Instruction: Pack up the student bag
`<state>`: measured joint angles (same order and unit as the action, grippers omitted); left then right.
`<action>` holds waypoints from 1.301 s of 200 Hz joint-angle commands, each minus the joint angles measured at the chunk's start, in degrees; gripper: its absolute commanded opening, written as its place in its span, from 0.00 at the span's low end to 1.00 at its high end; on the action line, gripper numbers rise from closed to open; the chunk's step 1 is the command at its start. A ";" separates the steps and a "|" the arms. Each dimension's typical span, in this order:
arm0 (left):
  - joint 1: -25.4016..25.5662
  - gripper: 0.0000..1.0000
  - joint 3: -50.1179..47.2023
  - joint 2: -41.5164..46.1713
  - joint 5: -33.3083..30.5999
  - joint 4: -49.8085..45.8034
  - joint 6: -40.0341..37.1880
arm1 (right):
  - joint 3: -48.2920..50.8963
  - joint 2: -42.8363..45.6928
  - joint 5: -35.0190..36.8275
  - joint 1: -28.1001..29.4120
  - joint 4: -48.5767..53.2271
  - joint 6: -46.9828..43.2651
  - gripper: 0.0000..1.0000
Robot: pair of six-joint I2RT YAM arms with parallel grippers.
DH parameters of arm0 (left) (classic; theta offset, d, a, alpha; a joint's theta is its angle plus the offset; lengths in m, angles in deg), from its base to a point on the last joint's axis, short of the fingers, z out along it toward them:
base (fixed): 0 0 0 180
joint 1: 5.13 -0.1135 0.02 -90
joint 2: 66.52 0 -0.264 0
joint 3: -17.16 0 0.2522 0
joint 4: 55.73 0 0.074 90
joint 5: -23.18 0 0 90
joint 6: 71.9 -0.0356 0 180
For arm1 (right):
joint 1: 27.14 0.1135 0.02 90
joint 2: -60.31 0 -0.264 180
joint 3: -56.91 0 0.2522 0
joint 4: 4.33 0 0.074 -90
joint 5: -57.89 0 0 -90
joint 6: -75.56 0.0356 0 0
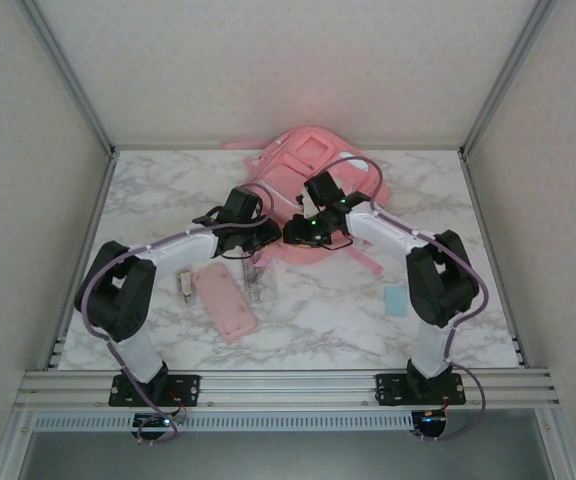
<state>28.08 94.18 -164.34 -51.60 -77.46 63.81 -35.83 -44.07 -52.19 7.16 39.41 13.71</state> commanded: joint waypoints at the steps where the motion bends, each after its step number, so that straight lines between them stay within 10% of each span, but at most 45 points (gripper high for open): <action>1: 0.80 0.33 3.33 5.50 -1.17 -2.84 -4.86 | 2.30 4.82 2.86 -1.26 -0.32 0.97 0.40; 108: 1.94 0.44 22.51 -5.51 1.73 -25.07 -37.34 | 11.82 6.91 6.32 -8.04 -10.01 11.60 0.44; 260: 1.94 0.44 25.41 -19.06 5.11 -23.26 -37.98 | 14.47 6.42 6.63 -9.39 -13.05 12.64 0.44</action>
<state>29.54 117.94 -180.93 -48.65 -101.46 26.81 -22.08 -38.14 -46.66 -1.84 26.95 25.88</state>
